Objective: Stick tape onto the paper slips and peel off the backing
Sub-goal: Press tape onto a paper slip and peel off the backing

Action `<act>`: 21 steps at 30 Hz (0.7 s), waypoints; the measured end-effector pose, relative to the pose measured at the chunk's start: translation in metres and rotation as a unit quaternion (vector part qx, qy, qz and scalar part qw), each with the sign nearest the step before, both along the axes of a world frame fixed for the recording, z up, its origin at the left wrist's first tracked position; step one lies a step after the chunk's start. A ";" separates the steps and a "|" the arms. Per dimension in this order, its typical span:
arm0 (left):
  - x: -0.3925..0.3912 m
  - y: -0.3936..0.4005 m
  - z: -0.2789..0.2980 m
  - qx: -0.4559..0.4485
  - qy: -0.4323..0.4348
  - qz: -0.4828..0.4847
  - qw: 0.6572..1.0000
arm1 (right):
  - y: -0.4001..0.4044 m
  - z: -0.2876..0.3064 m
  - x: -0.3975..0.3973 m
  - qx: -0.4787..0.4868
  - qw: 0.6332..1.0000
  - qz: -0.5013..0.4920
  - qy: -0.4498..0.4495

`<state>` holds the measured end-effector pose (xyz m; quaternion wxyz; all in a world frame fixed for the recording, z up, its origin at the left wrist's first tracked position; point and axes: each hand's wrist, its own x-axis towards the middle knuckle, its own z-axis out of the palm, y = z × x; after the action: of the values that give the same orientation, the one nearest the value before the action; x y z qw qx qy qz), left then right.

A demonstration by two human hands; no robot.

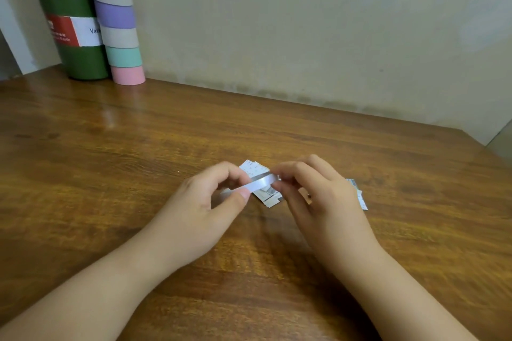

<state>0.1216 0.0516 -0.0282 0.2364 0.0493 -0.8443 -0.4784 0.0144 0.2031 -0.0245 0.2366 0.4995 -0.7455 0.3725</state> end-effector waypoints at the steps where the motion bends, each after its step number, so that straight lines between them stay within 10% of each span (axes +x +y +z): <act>1: 0.000 -0.001 0.000 -0.009 -0.004 0.000 1.000 | 0.000 0.000 0.000 -0.013 1.000 -0.004 0.002; 21: -0.011 0.022 0.042 -0.082 0.029 0.042 0.995 | -0.019 0.030 0.018 -0.138 0.980 -0.029 -0.143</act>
<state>0.1103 0.0732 0.0135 0.2836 0.0511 -0.8705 -0.3990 0.0329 0.1845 0.0060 0.2053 0.3819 -0.7269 0.5326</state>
